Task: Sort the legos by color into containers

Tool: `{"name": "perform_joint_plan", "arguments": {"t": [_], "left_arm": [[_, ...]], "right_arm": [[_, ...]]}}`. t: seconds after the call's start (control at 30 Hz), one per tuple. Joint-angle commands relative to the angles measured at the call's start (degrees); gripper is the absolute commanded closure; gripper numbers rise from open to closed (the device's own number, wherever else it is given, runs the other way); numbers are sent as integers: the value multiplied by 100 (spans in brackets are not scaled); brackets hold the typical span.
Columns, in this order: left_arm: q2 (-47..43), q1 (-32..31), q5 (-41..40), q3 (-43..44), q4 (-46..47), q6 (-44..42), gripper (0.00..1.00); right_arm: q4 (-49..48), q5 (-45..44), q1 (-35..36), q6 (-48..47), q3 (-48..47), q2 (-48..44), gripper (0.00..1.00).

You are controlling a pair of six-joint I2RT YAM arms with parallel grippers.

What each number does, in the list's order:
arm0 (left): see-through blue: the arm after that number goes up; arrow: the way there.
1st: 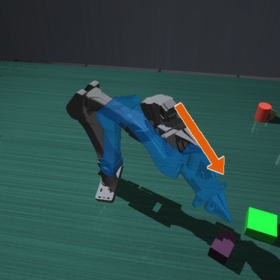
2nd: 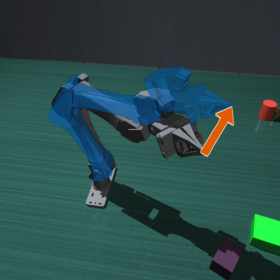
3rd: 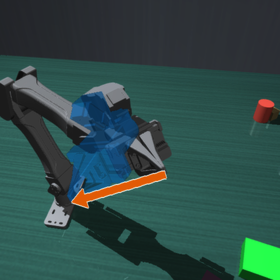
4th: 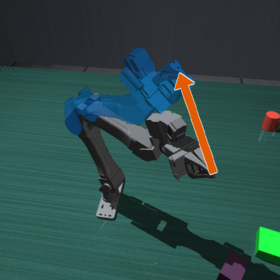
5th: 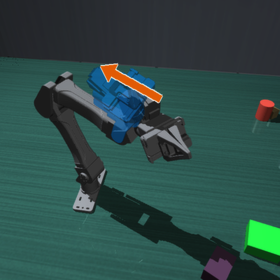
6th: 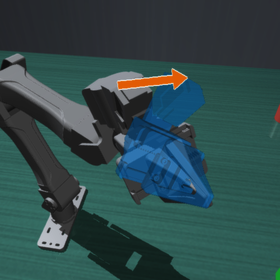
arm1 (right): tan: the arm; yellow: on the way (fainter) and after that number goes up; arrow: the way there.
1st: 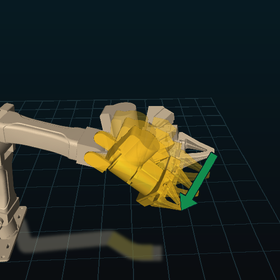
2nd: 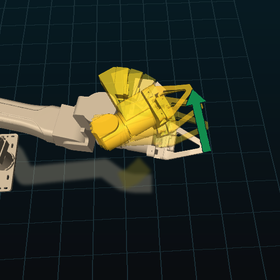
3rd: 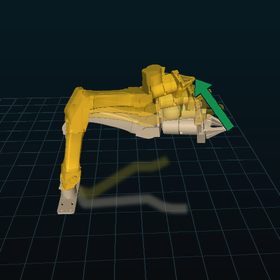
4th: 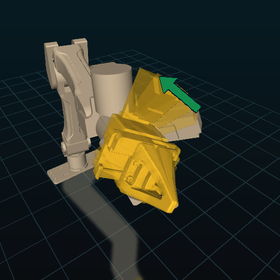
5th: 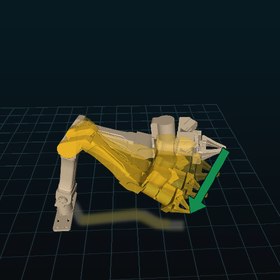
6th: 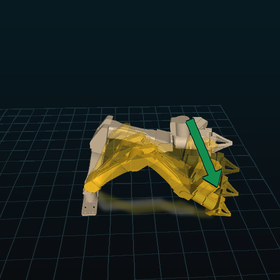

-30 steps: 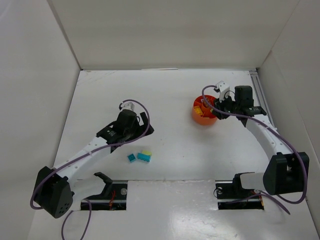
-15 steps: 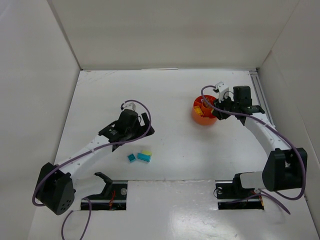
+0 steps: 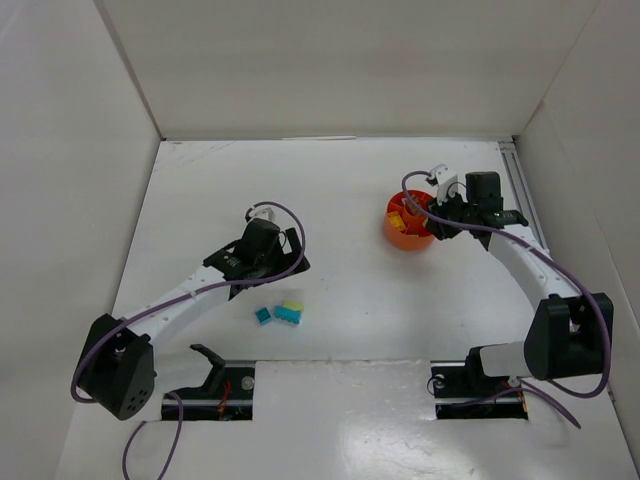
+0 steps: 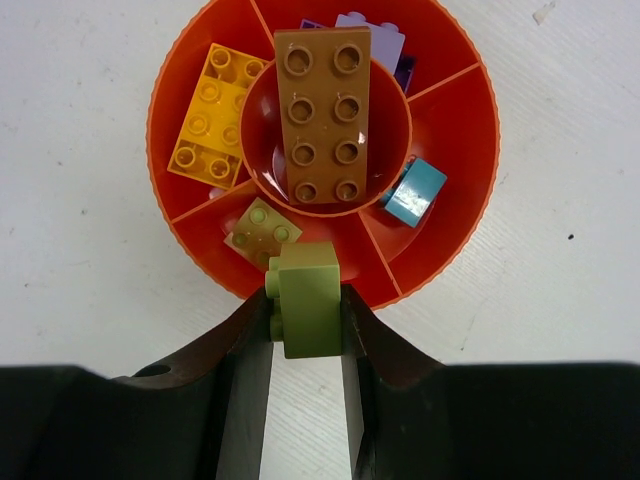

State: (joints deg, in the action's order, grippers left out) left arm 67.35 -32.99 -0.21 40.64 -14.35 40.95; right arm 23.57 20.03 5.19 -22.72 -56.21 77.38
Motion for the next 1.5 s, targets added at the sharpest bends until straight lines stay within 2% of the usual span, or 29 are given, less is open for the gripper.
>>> {"name": "perform_joint_plan", "arguments": {"t": [0.0,0.1,0.2,0.23,0.27,0.37,0.47,0.5,0.53,0.63,0.97,1.03,1.17,1.27,1.47], "left_arm": [[-20,21,30,137,196,-105,0],[-20,21,30,137,196,-105,0],[-20,21,30,137,196,-105,0],[-20,21,30,137,143,-105,0],[-81,21,30,137,143,-105,0],[-135,21,30,84,143,-105,0],[-196,21,30,84,143,-105,0],[-248,21,30,84,143,-105,0],[-249,21,30,84,143,-105,0],[-302,21,30,31,143,-105,0],[-416,-83,346,-83,196,-306,0],[-416,-364,214,-136,196,-359,0],[-188,-471,-216,-188,-155,-246,0],[-65,-673,-392,-188,-297,-193,0],[304,-1209,-1208,-188,-831,536,0]], "right_arm": [[-116,-113,-44,-13,-180,101,88],[-64,-253,60,-13,-232,154,85],[-63,-385,113,40,-233,154,72],[-63,-386,114,40,-233,154,72],[-63,-438,166,40,-233,154,64],[-63,-527,219,92,-233,154,56],[-63,-579,271,92,-295,207,54],[-11,-640,272,92,-295,207,48],[-11,-641,272,92,-347,207,47],[-11,-702,333,153,-347,207,54],[104,-843,527,338,-462,-460,49],[104,-895,527,400,-462,-733,44],[174,-764,527,479,-313,-1023,39],[296,-685,527,479,-259,-1138,39],[359,-738,580,479,30,-1349,38]]}}
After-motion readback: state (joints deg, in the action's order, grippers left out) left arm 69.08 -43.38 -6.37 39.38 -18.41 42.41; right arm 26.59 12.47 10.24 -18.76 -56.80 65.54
